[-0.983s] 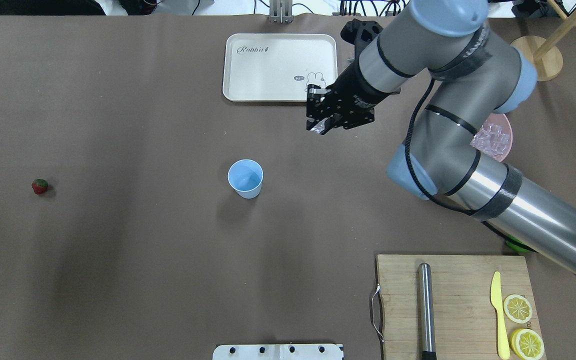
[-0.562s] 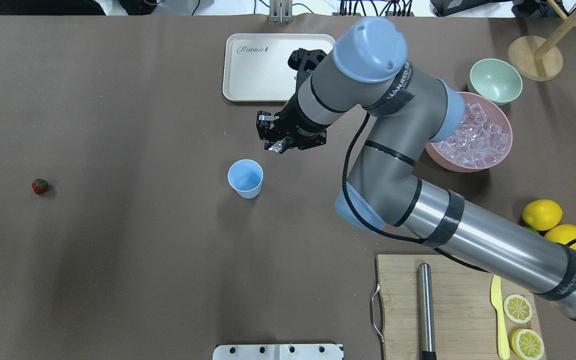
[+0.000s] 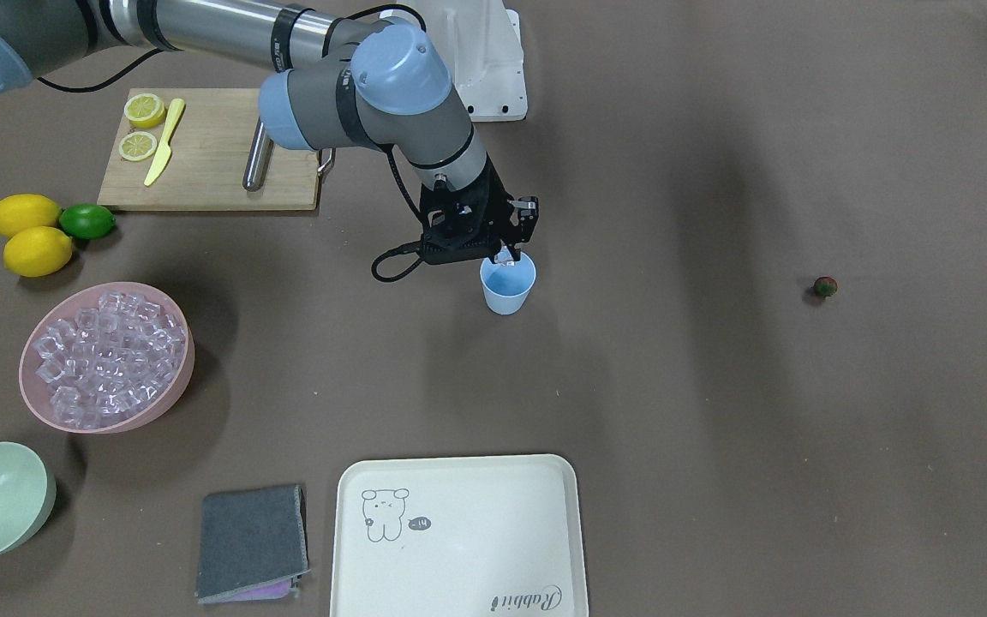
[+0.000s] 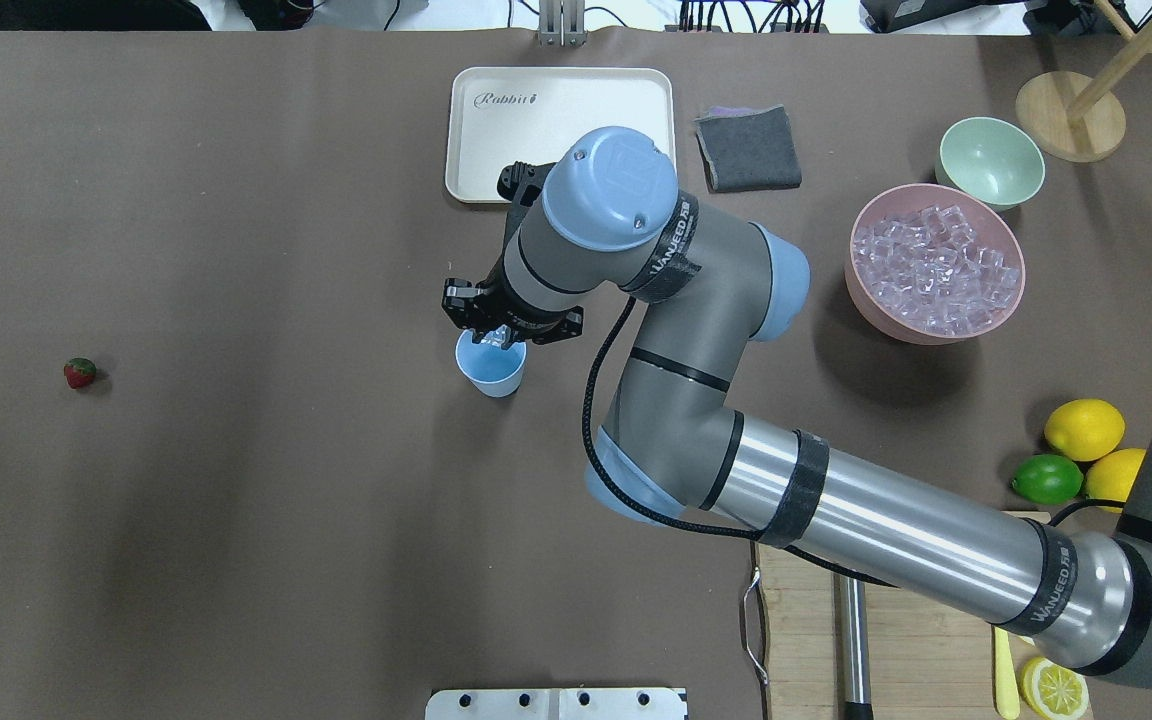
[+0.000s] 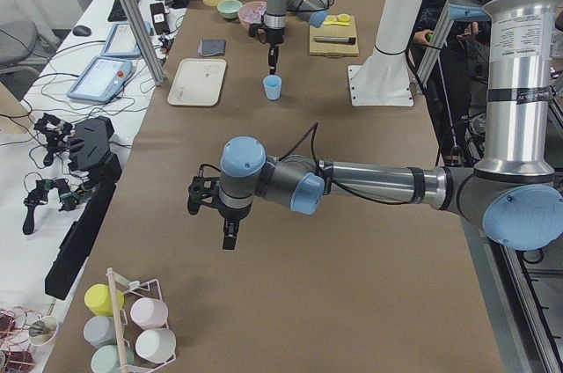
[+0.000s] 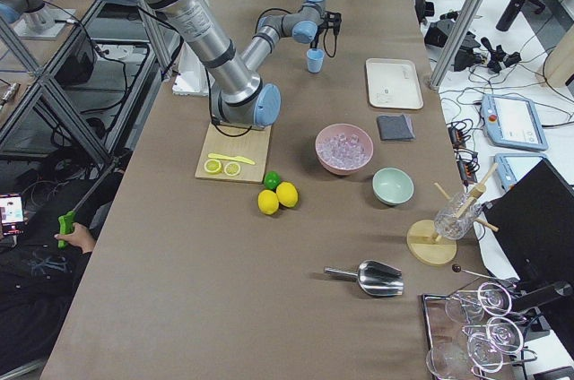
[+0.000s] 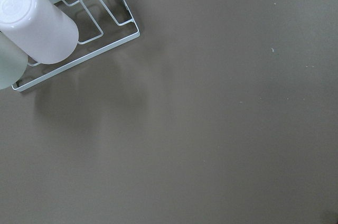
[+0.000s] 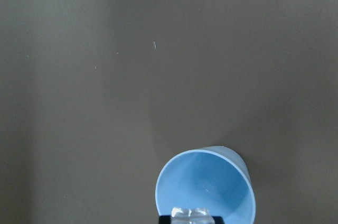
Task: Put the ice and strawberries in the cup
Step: 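Open the right gripper to drop the ice cube into the cup, then move the right gripper back over the pink bowl of ice, then lower the right gripper into the ice and grasp another cube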
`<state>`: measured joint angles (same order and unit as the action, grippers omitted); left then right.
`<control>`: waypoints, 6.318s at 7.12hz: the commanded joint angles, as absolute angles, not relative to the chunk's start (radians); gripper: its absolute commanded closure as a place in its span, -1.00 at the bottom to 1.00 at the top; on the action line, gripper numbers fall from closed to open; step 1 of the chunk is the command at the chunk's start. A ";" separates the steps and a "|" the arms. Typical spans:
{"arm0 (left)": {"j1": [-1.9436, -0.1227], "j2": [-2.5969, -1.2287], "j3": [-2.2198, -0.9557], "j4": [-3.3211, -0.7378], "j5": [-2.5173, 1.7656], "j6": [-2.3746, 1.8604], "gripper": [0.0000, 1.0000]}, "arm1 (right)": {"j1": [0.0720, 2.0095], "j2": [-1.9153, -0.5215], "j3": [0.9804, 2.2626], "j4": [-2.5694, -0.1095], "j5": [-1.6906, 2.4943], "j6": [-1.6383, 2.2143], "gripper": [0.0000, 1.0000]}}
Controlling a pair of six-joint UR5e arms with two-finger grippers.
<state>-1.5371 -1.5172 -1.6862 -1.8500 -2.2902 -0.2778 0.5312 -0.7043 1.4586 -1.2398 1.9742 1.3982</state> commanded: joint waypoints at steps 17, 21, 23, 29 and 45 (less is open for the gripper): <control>-1.537 -1.513 -1.687 -1.861 -2.289 -0.273 -0.96 | 1.061 -1.143 1.694 -1.577 2.261 0.062 -0.96; -1.536 -1.519 -1.687 -1.859 -2.289 -0.276 -0.96 | 1.069 -1.141 1.612 -1.575 2.307 -0.018 -0.72; -1.536 -1.525 -1.687 -1.856 -2.289 -0.279 -0.96 | 1.066 -1.144 1.582 -1.575 2.374 -0.043 -0.70; -1.536 -1.516 -1.690 -1.862 -2.289 -0.281 -0.96 | 1.014 -1.138 1.511 -1.577 2.381 -0.034 -0.60; -1.536 -1.528 -1.692 -1.861 -2.290 -0.282 -0.96 | 0.980 -1.124 1.434 -1.575 2.421 -0.032 0.23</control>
<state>-1.5355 -1.5268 -1.6913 -1.8609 -2.2896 -0.2811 0.9803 -1.1263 1.4389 -1.5754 2.4213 -0.0333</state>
